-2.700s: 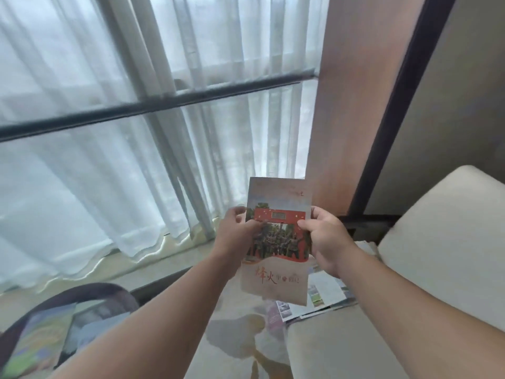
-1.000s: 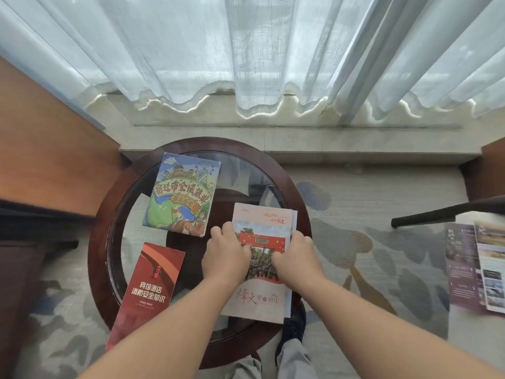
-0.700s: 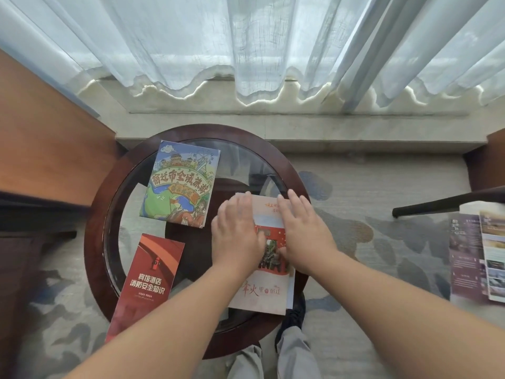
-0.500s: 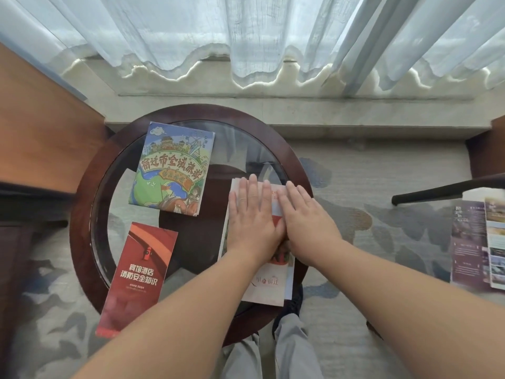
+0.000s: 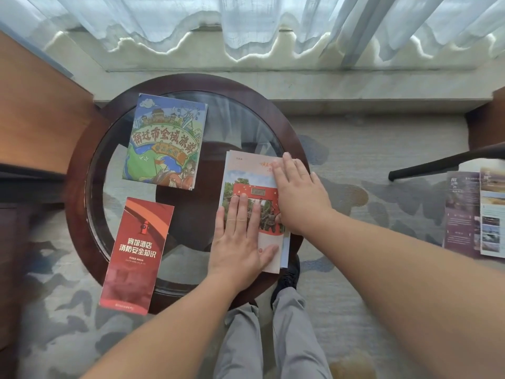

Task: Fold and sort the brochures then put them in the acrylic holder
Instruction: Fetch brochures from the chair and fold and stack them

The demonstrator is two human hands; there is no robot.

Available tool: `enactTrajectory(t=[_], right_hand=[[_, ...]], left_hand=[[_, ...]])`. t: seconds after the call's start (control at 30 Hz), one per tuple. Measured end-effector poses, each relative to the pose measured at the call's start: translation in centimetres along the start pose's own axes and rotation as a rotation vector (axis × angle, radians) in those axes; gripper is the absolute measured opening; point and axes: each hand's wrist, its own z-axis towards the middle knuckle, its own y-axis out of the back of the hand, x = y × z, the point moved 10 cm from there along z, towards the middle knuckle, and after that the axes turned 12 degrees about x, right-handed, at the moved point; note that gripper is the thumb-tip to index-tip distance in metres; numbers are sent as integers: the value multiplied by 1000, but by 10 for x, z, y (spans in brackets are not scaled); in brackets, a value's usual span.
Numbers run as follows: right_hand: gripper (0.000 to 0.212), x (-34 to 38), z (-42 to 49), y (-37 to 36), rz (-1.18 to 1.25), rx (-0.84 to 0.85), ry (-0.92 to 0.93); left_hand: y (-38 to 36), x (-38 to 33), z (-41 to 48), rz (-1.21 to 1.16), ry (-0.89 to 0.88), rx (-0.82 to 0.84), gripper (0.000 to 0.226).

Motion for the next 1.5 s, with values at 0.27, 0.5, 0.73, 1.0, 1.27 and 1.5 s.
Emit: enactTrajectory(t=[0.27, 0.5, 0.73, 1.0, 1.27, 1.5], right_hand=[[106, 8, -7, -10, 1, -4, 19], [106, 18, -6, -15, 24, 42, 7], [81, -19, -66, 7, 381, -119, 41], [54, -193, -175, -20, 629, -213, -263], [48, -348, -260, -85, 795, -240, -394], [46, -480, -330, -142, 901, -263, -526]], left_hand=[[-2, 1, 1, 18, -35, 20, 102], [-9, 1, -1, 59, -4, 165, 107], [76, 6, 11, 36, -6, 104, 58], [137, -146, 12, 60, -293, 58, 54], [133, -352, 0, 55, -451, 133, 55], [116, -487, 0, 56, -502, 227, 53]])
